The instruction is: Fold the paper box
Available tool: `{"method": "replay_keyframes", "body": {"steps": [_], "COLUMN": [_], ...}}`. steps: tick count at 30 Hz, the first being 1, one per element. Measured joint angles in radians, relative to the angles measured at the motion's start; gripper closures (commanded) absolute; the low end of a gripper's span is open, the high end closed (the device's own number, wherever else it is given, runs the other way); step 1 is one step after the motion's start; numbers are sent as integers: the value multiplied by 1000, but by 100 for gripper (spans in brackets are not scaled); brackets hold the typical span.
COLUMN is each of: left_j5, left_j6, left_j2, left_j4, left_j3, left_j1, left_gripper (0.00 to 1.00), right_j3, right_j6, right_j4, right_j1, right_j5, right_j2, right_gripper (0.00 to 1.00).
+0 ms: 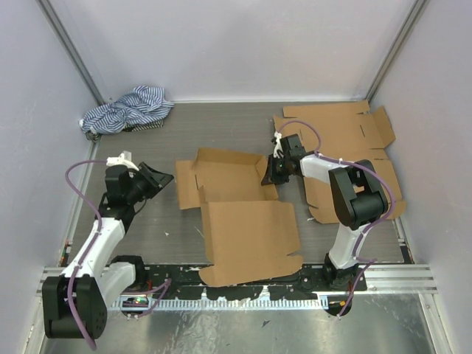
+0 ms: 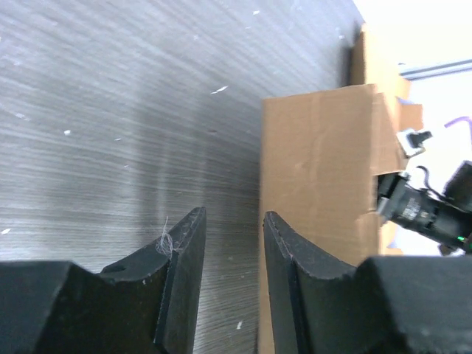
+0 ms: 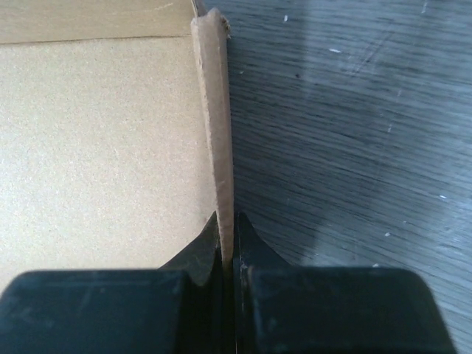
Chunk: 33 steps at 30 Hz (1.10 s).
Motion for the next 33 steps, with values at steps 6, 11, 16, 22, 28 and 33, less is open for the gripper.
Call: {"method": "replay_keyframes", "body": {"steps": [6, 11, 16, 22, 28, 33], "left_j5": [96, 167, 209, 219, 218, 227], "left_j6": [-98, -205, -301, -374, -438, -484], "left_j2": [-30, -16, -25, -117, -173, -158], "left_j4": [181, 328, 445, 502, 529, 575], "left_j3": [-56, -124, -148, -181, -200, -200], "left_j1": [1, 1, 1, 1, 1, 1], "left_gripper": [55, 55, 55, 55, 54, 54], "right_j3": [0, -3, -3, -3, -2, 0], "right_j6": [12, 22, 31, 33, 34, 37], "right_j4": [0, 0, 2, 2, 0, -5], "right_j1": [0, 0, 0, 0, 0, 2], "right_j5": [-40, -71, -89, -110, -130, -135], "right_j2": [-1, -24, -46, -48, -48, -48], "right_gripper": [99, 99, 99, 99, 99, 99]}}
